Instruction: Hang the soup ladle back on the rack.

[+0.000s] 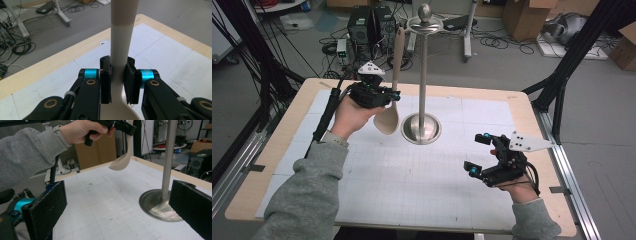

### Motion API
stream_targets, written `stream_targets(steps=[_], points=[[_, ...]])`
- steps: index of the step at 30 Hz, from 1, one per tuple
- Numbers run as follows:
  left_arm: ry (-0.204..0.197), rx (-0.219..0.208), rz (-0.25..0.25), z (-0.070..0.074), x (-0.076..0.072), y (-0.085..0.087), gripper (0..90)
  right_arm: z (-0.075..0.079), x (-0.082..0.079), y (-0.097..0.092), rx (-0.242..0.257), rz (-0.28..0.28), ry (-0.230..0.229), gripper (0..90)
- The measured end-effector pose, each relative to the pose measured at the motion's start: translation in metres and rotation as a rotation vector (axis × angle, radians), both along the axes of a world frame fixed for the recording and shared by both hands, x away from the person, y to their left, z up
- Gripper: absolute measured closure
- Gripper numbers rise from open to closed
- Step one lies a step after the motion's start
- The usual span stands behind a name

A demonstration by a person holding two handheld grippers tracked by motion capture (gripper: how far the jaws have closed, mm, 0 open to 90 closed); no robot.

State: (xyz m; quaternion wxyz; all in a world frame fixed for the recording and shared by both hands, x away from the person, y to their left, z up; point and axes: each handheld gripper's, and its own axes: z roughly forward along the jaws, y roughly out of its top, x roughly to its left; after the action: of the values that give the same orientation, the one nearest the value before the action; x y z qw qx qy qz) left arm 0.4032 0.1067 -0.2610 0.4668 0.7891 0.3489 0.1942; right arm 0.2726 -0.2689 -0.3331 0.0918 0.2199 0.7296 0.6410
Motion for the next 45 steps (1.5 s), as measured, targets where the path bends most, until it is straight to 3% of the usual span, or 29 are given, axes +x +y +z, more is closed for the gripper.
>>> stream_targets(steps=[5, 8, 10, 13, 16, 18, 22, 23, 27, 30, 36, 45], points=[[-0.001, 0.000, 0.001, -0.001, 0.003, -0.005, 77.5, 0.001, -0.001, 0.000, 0.000, 0.002, -0.003, 0.4], [-0.044, 0.006, 0.015, -0.002, 0.003, -0.004, 74.7, 0.001, -0.001, 0.000, 0.000, 0.004, -0.001, 0.4], [-0.056, -0.008, 0.008, 0.000, 0.002, -0.002, 61.9, 0.001, -0.001, 0.000, 0.000, 0.005, -0.005, 0.4], [-0.080, -0.034, -0.016, 0.005, -0.001, 0.006, 55.0, 0.001, 0.000, -0.001, 0.001, 0.002, -0.007, 0.4], [-0.089, -0.003, -0.052, 0.008, -0.008, 0.017, 42.3, 0.001, -0.001, -0.001, -0.002, 0.003, 0.000, 0.4], [-0.098, 0.002, -0.060, 0.009, -0.010, 0.020, 40.7, 0.001, -0.001, 0.000, -0.003, 0.002, 0.001, 0.4], [-0.120, -0.017, -0.091, 0.008, -0.020, 0.033, 30.6, 0.000, -0.001, 0.001, -0.007, 0.003, 0.001, 0.4], [-0.128, -0.014, -0.103, 0.008, -0.024, 0.038, 22.8, 0.000, -0.001, 0.001, -0.008, 0.002, 0.000, 0.4], [-0.136, -0.021, -0.127, 0.007, -0.029, 0.047, 11.2, -0.001, 0.000, 0.001, -0.008, 0.001, 0.000, 0.4], [-0.114, -0.042, -0.137, 0.006, -0.034, 0.056, 2.4, -0.001, 0.001, 0.001, -0.009, 0.002, 0.006, 0.4], [-0.127, -0.075, -0.149, 0.004, -0.046, 0.074, 1.7, -0.002, 0.003, 0.002, -0.006, 0.003, 0.009, 0.4], [-0.186, -0.113, -0.095, -0.001, -0.065, 0.110, 1.7, -0.003, 0.004, 0.002, -0.011, -0.001, 0.010, 0.4]])
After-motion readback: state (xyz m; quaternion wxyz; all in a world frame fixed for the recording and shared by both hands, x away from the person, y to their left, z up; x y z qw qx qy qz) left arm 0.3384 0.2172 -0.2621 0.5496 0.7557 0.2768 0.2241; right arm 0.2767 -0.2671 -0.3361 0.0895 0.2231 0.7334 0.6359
